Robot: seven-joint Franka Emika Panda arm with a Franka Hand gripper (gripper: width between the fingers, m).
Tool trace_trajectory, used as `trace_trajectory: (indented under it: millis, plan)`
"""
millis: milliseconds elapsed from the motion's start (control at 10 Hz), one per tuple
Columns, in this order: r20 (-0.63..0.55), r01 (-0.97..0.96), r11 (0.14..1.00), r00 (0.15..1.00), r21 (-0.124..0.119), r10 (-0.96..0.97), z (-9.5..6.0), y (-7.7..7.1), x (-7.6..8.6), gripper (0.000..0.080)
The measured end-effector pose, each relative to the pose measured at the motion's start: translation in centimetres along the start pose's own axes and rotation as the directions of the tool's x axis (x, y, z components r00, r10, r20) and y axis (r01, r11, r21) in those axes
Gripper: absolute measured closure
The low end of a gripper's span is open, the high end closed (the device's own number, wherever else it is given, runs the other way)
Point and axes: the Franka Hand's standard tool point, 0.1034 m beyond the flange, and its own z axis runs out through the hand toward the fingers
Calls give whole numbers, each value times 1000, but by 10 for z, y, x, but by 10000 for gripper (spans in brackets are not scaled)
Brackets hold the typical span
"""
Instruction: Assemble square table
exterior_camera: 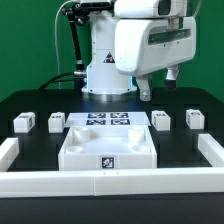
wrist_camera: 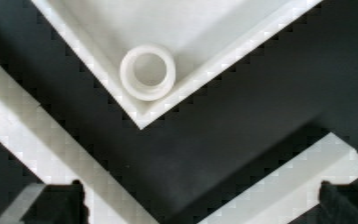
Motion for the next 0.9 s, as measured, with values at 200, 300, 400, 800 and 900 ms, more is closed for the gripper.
trace_trajectory:
  millis: [200,300,400,800,900]
  plan:
    - [0,0,1000,1000,0,0,0,0,0,150]
    - [0,0,1000,1000,0,0,0,0,0,150]
    - [0,0,1000,1000,0,0,0,0,0,150]
    - [-6,168,986,986,-13,-168,10,1,-18,150]
    - [11,258,966,966,14,-258,23,-4,-38,150]
